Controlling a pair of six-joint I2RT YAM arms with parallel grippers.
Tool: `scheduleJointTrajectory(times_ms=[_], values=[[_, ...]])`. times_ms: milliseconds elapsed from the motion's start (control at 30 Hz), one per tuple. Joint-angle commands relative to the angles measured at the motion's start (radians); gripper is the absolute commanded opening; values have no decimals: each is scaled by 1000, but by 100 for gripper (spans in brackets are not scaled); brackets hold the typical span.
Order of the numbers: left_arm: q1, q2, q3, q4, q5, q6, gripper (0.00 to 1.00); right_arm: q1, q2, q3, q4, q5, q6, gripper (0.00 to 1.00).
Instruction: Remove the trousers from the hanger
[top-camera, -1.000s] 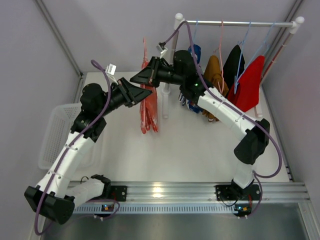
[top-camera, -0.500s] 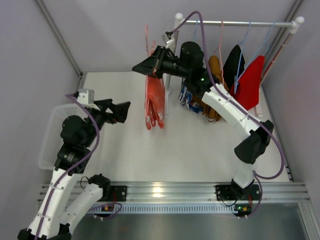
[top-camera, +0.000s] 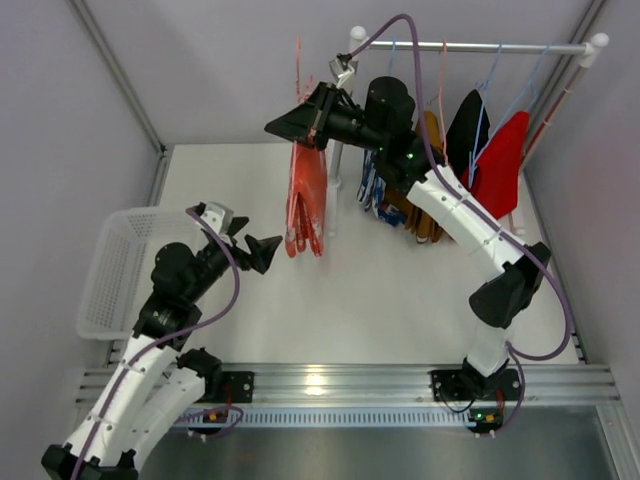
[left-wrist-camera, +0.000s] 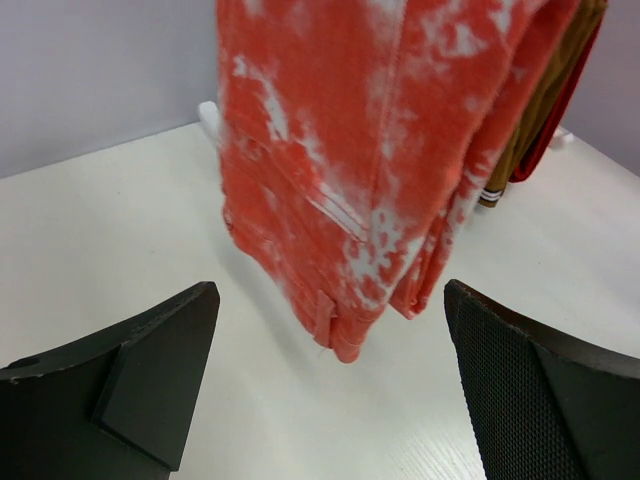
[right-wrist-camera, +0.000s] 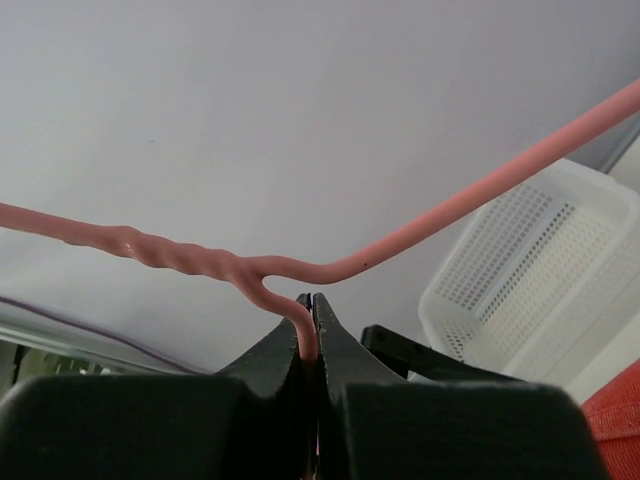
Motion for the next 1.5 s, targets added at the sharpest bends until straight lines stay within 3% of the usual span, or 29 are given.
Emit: scheduleJointTrajectory(times_ms=[0,267,400,700,933,1167,1467], values=[[-53,9,-28,152,28,64,99,-5,-48,117,185,14,-5,0],[-277,112,-89,338,-240,155,99,-4,-9,192,203,38,9,0],[-293,240,-51,409,-441,150,99,-1,-19,192,214,14,9,0],[-291,307,-12,493,-406,122,99,1,-42,188,236,-21,15,0],[-291,293,-14,496,-294,70,99,1,-37,178,254,-26,39,0],[-291,325,18,507,-449,108,99,15,-40,177,297,-58,67,0],[-291,342,61,568,-445,140,96,45,-42,163,317,-83,79,0]])
